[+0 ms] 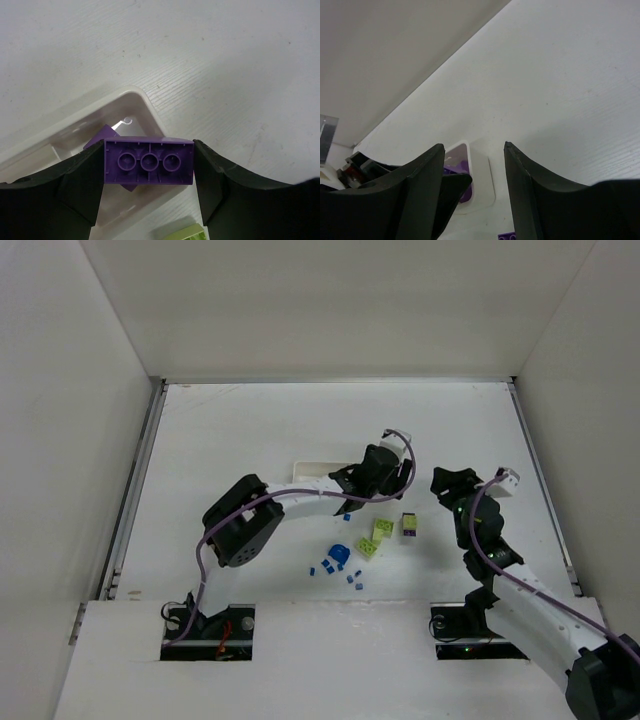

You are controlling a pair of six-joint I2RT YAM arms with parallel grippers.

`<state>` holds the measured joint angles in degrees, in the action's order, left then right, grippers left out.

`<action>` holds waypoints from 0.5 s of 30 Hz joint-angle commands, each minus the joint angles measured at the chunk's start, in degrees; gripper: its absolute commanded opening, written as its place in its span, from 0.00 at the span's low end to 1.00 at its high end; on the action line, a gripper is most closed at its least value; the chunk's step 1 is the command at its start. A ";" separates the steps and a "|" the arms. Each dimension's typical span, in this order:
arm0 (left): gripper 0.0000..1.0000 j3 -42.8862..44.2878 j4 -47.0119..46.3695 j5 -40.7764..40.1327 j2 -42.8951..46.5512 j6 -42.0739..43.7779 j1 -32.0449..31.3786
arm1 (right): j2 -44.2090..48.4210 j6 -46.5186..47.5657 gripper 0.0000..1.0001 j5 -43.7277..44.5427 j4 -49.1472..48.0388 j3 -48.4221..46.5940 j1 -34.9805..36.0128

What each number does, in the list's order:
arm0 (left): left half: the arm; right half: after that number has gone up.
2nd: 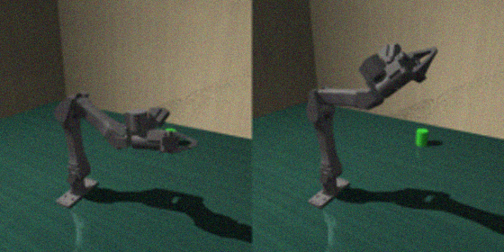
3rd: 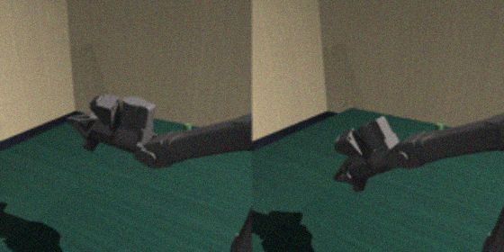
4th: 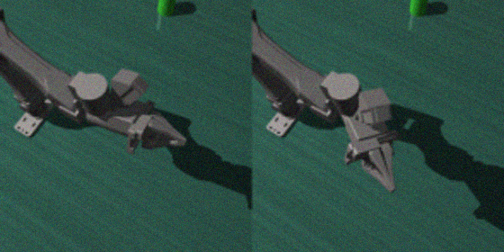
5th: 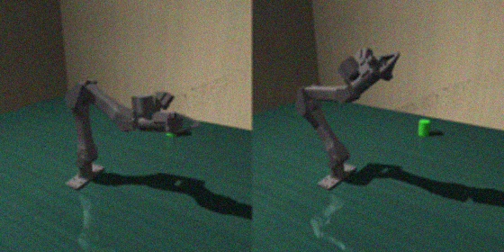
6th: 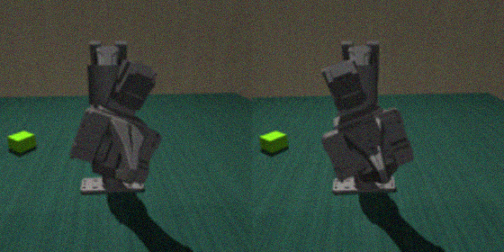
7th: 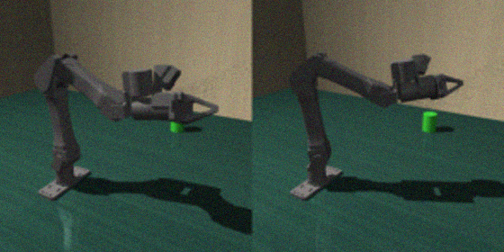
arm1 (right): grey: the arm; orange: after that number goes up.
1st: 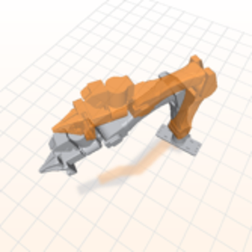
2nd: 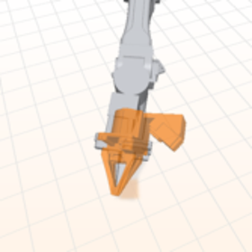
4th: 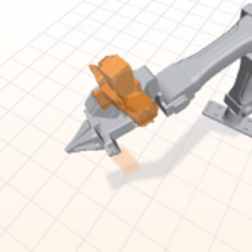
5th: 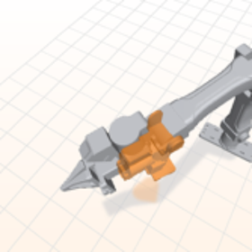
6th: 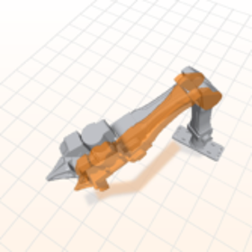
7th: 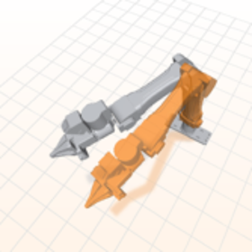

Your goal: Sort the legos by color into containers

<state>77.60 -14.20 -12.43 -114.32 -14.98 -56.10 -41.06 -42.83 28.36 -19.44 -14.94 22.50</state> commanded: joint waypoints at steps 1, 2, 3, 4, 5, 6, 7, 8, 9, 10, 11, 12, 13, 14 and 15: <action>0.46 2.38 -4.34 3.36 -0.90 3.99 0.94 | 0.54 -0.76 0.58 1.44 -0.68 0.52 -0.31; 0.46 2.38 -4.52 3.81 -0.99 4.26 0.95 | 0.45 -0.77 0.58 1.44 -0.77 0.53 -0.49; 0.47 2.38 -5.13 5.12 -1.08 4.96 1.03 | 0.28 -0.77 0.58 1.00 -0.51 0.35 -0.66; 0.47 2.29 -5.31 5.30 -1.08 5.22 1.12 | 0.28 -0.59 0.58 1.00 -0.51 0.35 -0.58; 0.49 2.20 -5.75 5.57 -1.08 5.49 1.30 | 0.45 -0.50 0.59 1.17 -0.51 0.35 -0.31; 0.49 2.11 -5.84 5.57 -0.99 5.58 1.30 | 0.63 -0.50 0.60 1.43 -0.51 0.35 -0.31; 0.51 2.03 -6.10 5.66 -0.82 5.84 1.47 | 0.80 -0.50 0.61 1.52 -0.51 0.52 -0.31; 0.55 2.03 -6.19 5.92 -0.55 6.36 1.56 | 0.54 -0.76 0.62 1.26 -0.51 0.53 -0.66; 0.58 1.94 -6.19 5.92 -0.38 6.72 1.65 | 0.37 -0.77 0.63 1.00 -0.51 0.44 -0.75; 0.67 1.59 -6.37 5.66 0.15 6.98 1.74 | 0.10 -0.59 0.65 1.34 -0.51 0.26 -0.58; 0.70 1.06 -6.89 5.66 0.67 6.98 1.65 | -0.33 -0.59 0.65 1.43 -0.86 0.26 -0.57; 0.72 0.62 -7.33 5.66 1.03 7.07 1.65 | -0.60 -0.68 0.65 1.09 -0.86 0.26 -0.57; 0.72 0.45 -7.51 5.66 1.21 7.07 1.65 | -0.86 -0.68 0.65 1.00 -0.77 0.09 -0.57; 0.74 -0.25 -8.21 5.57 1.82 7.07 1.65 | -1.13 -0.50 0.65 0.91 -0.51 -0.18 -0.57; 0.75 -1.04 -9.09 5.48 2.43 7.07 1.65 | -1.13 -0.41 0.65 1.17 -0.51 -0.18 -0.57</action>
<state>77.60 -18.50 -7.51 -116.18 -9.08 -54.61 -41.63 -43.35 28.62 -19.16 -14.87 22.11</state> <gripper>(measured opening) 0.721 0.650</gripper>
